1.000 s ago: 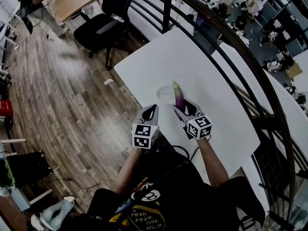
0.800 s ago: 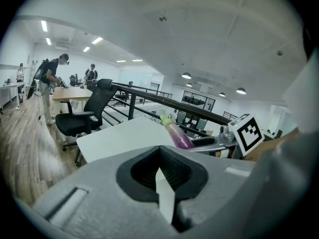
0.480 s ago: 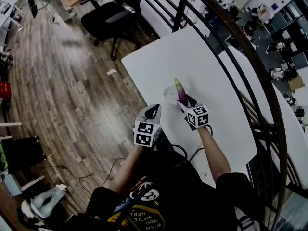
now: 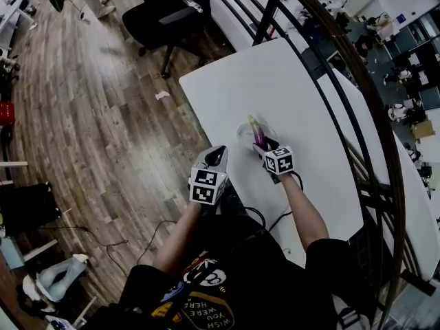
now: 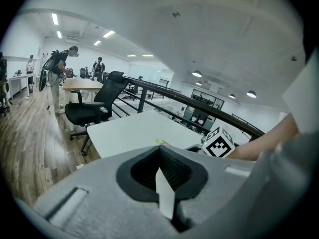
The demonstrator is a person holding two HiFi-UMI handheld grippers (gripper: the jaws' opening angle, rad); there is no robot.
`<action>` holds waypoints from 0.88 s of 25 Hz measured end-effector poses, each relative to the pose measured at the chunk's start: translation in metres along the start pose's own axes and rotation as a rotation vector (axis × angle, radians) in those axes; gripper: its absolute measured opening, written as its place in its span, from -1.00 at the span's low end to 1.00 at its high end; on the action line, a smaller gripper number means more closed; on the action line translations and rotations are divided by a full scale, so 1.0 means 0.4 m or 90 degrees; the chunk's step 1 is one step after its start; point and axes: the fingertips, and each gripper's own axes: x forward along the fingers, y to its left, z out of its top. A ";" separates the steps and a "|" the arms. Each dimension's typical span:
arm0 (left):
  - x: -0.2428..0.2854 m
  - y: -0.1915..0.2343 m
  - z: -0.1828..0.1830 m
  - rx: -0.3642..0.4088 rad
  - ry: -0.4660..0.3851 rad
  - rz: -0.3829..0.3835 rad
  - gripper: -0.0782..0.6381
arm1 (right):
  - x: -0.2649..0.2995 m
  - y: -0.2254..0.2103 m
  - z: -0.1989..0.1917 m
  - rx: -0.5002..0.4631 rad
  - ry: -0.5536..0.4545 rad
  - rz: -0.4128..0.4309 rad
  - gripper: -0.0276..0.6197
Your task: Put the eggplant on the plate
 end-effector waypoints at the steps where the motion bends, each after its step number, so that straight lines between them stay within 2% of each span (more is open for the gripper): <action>1: 0.002 0.001 -0.001 0.001 0.002 0.000 -0.77 | 0.005 0.001 -0.003 -0.008 0.008 0.000 -0.19; 6: 0.002 0.006 -0.004 -0.002 0.005 -0.005 -0.77 | 0.031 0.000 -0.009 -0.084 0.051 0.000 -0.19; 12: 0.007 0.016 -0.034 -0.022 0.010 -0.010 -0.77 | 0.059 -0.011 -0.014 -0.111 0.079 0.001 -0.18; 17: 0.004 0.012 -0.031 -0.020 0.018 -0.013 -0.77 | 0.068 -0.016 -0.013 -0.170 0.103 -0.013 -0.17; 22: -0.006 0.012 -0.029 -0.029 0.013 -0.015 -0.77 | 0.059 -0.017 -0.023 -0.245 0.126 -0.034 -0.06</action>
